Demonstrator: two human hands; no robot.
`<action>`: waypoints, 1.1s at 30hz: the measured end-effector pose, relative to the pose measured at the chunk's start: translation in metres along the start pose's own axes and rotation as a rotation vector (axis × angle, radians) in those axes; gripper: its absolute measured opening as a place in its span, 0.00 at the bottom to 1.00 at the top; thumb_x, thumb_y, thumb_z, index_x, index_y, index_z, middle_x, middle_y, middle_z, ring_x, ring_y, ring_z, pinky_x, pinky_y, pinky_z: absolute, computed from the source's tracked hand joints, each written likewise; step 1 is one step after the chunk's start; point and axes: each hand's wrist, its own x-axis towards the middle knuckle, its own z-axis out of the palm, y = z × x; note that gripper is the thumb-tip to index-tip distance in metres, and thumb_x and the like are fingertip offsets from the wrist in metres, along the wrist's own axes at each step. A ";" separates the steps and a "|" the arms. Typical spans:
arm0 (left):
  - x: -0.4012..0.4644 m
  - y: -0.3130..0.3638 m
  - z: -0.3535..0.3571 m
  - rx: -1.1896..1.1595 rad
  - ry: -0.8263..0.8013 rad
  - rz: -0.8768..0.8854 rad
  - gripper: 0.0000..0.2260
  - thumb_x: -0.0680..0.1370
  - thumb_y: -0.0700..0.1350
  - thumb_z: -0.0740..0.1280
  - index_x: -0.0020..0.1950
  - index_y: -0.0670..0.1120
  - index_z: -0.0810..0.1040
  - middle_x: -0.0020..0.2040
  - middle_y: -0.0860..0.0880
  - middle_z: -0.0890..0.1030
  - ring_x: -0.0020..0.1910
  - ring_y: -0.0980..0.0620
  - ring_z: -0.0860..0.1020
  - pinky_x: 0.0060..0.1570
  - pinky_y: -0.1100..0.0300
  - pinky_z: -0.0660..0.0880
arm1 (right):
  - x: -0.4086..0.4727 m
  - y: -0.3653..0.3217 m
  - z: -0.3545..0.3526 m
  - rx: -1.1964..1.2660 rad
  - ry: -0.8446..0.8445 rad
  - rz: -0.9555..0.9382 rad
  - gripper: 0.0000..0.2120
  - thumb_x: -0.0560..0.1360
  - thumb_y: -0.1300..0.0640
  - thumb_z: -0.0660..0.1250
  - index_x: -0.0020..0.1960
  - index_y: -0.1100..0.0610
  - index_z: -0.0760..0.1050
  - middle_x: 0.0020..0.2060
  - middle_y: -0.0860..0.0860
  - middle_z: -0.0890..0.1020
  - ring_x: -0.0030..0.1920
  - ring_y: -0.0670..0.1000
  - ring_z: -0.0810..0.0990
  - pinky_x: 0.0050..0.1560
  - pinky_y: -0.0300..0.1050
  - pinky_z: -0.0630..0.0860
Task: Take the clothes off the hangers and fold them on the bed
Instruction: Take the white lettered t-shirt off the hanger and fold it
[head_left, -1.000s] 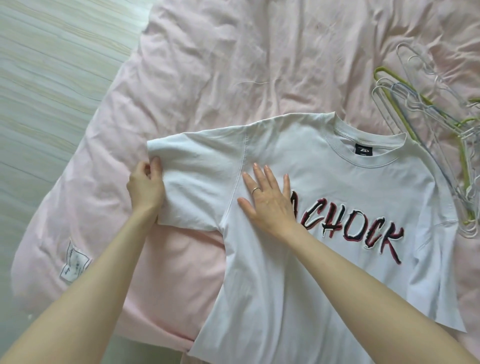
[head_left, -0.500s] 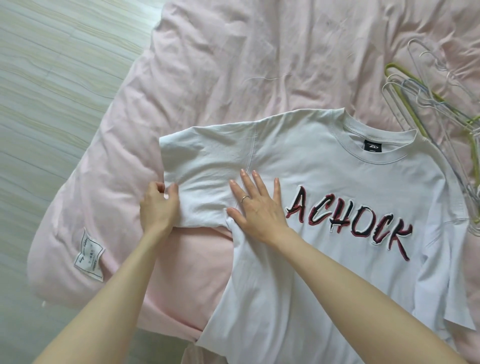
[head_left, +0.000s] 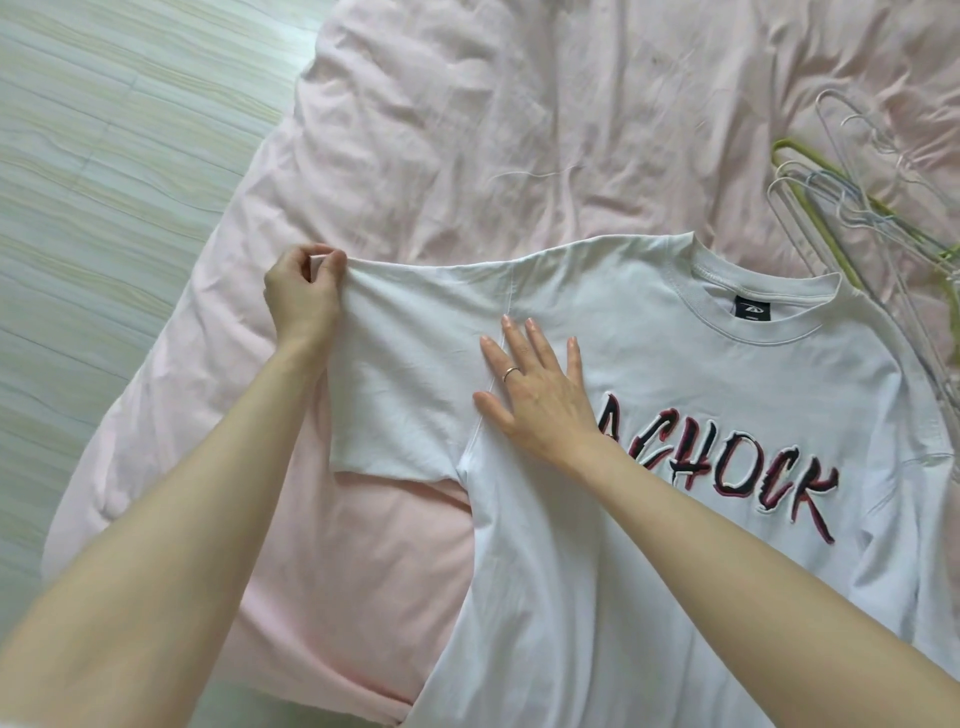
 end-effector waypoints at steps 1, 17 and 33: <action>0.001 -0.004 0.000 0.076 0.044 0.041 0.08 0.76 0.43 0.65 0.51 0.41 0.79 0.44 0.48 0.80 0.45 0.52 0.76 0.48 0.64 0.69 | 0.002 0.000 -0.001 0.001 -0.008 0.002 0.30 0.79 0.41 0.52 0.77 0.47 0.47 0.77 0.48 0.42 0.76 0.51 0.38 0.71 0.62 0.37; -0.099 -0.017 0.048 0.982 -0.420 0.229 0.24 0.82 0.55 0.46 0.77 0.55 0.46 0.78 0.47 0.41 0.76 0.45 0.37 0.70 0.39 0.35 | -0.056 0.081 0.009 0.005 0.046 0.182 0.26 0.81 0.47 0.50 0.77 0.51 0.51 0.77 0.51 0.47 0.77 0.51 0.45 0.73 0.57 0.41; -0.355 0.040 0.220 1.040 -0.779 0.467 0.28 0.79 0.61 0.46 0.78 0.54 0.45 0.78 0.48 0.42 0.76 0.45 0.40 0.69 0.36 0.41 | -0.275 0.288 0.035 0.617 0.148 0.881 0.44 0.71 0.41 0.68 0.77 0.58 0.50 0.76 0.55 0.54 0.75 0.55 0.52 0.74 0.54 0.53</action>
